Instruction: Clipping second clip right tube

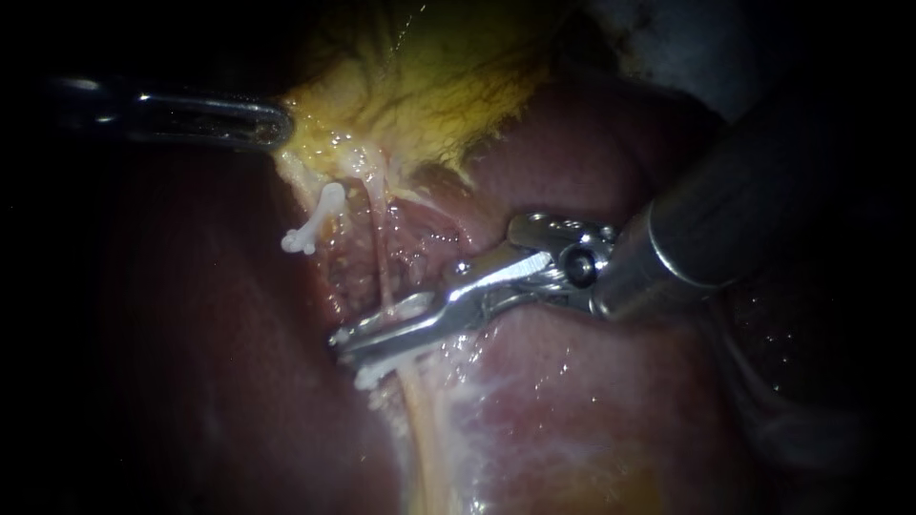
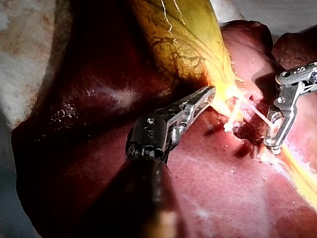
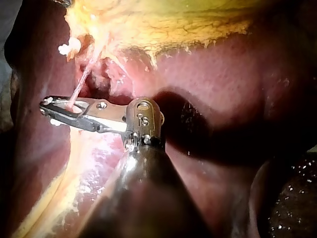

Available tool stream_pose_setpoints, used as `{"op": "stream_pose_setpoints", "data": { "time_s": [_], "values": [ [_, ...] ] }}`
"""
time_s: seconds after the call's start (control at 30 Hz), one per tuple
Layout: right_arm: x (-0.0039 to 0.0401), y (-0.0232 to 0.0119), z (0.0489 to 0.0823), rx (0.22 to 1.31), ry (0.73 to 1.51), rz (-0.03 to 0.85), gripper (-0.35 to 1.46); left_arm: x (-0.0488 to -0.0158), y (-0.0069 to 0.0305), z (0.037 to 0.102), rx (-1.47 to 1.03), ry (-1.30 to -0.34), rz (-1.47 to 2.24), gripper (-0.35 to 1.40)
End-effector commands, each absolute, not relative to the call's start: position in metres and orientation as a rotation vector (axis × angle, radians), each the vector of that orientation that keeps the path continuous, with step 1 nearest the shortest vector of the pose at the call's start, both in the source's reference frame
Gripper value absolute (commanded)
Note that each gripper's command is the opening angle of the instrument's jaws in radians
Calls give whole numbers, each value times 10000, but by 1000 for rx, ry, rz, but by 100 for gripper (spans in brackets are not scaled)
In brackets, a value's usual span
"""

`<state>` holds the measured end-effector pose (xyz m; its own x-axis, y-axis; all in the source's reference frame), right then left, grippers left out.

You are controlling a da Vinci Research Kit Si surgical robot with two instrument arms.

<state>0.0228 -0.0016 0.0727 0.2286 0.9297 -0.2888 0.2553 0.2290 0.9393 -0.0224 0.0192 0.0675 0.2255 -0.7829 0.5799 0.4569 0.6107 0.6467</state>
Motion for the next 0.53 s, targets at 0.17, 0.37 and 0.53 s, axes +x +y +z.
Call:
{"op": "stream_pose_setpoints", "data": {
  "time_s": [0.17, 0.37, 0.53],
  "values": [
    [229, -16, 728, 1288, 1275, 713, -35, -224, 192, 675, 376, -1026, -883, -35],
    [229, -16, 729, 1293, 1274, 716, -35, -224, 192, 675, 376, -1026, -883, -35],
    [228, -16, 729, 1293, 1274, 716, -35, -224, 192, 675, 376, -1026, -883, -35]
  ]
}}
